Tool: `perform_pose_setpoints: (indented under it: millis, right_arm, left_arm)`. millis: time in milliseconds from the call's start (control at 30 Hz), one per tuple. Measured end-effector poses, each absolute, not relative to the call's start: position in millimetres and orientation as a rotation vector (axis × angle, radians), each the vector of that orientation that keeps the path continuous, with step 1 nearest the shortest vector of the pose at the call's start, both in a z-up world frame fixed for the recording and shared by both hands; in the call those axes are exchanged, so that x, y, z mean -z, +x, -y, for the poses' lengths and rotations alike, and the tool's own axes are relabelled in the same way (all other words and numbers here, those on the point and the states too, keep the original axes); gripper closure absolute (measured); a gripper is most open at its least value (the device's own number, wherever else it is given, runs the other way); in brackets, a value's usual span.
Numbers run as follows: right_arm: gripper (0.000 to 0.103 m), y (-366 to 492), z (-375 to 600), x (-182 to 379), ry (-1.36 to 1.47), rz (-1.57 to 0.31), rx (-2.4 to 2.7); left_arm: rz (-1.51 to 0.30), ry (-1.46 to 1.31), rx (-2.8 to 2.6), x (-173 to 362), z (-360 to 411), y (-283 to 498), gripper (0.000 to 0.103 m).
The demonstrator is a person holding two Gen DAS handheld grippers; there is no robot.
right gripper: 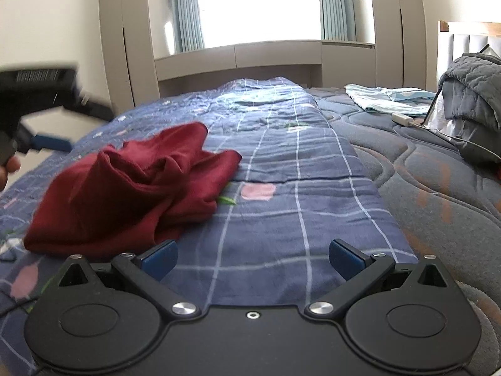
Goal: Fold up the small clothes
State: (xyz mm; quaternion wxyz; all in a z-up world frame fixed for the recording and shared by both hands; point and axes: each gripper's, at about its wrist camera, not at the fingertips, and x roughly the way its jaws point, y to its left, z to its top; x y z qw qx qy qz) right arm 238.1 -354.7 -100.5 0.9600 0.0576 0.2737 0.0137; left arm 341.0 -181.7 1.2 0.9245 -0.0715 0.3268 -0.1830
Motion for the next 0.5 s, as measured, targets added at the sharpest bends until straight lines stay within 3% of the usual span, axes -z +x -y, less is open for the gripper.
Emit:
perform_pose_setpoints:
  millis: [500]
  right_arm:
    - [0.0,323.0,327.0,69.9,0.331,-0.519,-0.261]
  left_arm:
    - [-0.768,-0.214,0.168,48.7,78.1,340.0,0.001]
